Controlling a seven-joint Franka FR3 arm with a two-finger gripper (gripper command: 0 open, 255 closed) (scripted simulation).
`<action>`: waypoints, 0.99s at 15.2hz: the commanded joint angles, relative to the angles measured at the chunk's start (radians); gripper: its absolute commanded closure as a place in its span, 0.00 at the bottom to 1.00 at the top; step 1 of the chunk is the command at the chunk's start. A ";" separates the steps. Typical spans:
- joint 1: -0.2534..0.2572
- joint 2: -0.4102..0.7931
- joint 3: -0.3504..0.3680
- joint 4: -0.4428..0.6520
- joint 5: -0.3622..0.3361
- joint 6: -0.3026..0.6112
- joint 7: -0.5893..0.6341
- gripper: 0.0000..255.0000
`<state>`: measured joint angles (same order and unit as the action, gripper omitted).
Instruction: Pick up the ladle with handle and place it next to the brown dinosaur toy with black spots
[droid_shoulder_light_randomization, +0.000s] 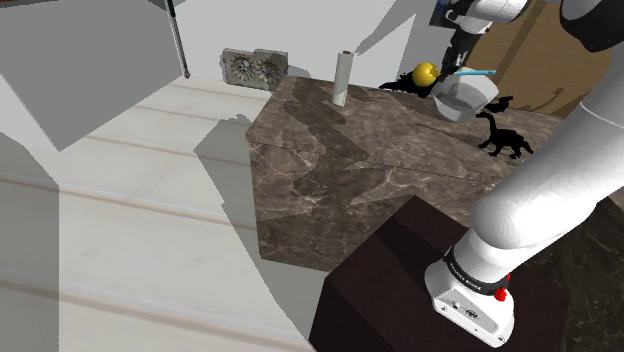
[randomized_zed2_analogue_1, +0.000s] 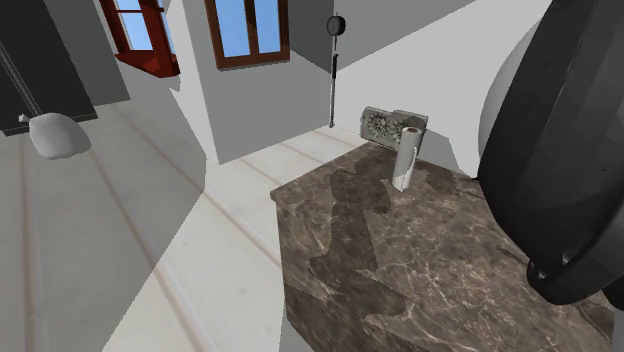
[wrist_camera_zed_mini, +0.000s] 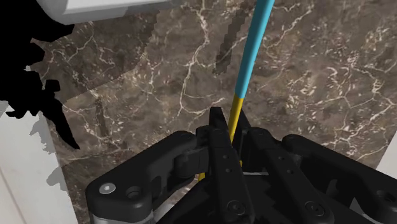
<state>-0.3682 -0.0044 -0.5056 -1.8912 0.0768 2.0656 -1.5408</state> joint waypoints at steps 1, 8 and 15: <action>-0.001 0.008 -0.001 -0.018 0.006 0.025 -0.006 1.00; -0.003 0.030 -0.002 -0.089 0.025 0.115 -0.023 1.00; -0.005 0.065 -0.002 -0.149 0.053 0.203 -0.047 1.00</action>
<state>-0.3738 0.0564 -0.5081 -2.0305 0.1267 2.2554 -1.5866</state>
